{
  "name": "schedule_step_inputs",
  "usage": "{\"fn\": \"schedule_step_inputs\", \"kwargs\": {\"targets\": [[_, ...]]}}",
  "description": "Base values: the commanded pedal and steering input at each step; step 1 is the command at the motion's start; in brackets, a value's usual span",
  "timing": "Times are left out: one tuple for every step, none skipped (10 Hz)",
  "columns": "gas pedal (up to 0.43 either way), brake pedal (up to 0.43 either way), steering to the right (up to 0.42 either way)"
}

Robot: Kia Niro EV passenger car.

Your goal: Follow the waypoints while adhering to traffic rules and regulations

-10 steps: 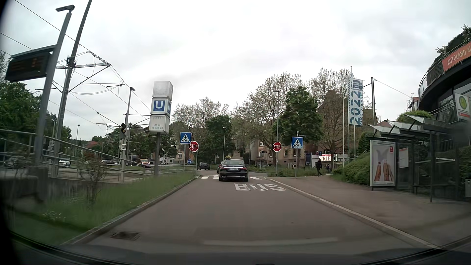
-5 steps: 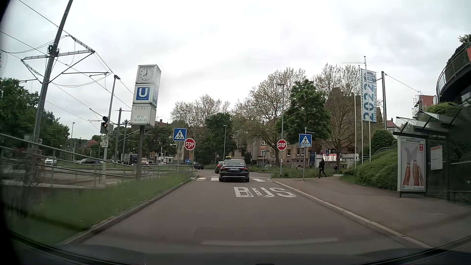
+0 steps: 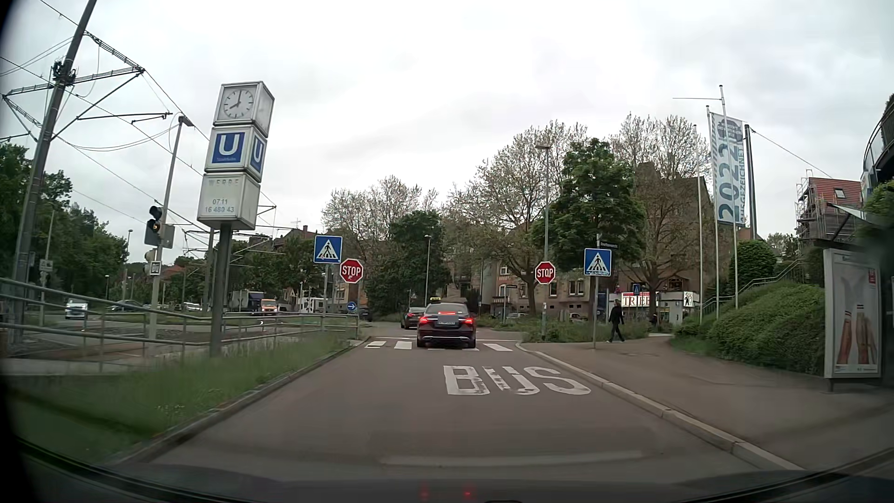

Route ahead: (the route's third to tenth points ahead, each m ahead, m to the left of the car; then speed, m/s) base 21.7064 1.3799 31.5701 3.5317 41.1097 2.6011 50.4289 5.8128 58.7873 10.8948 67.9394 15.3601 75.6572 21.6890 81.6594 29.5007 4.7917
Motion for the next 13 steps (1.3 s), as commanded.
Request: {"fn": "schedule_step_inputs", "kwargs": {"targets": [[0.110,0.000,-0.013],[0.079,0.000,-0.013],[0.059,0.000,-0.014],[0.039,0.000,-0.014],[0.028,0.000,-0.014],[0.028,0.000,-0.014],[0.028,0.000,-0.014],[0.028,0.000,-0.014],[0.008,0.000,-0.014],[0.000,0.000,-0.014],[0.000,0.000,-0.014],[0.000,0.000,-0.014],[0.000,0.000,-0.014]]}}
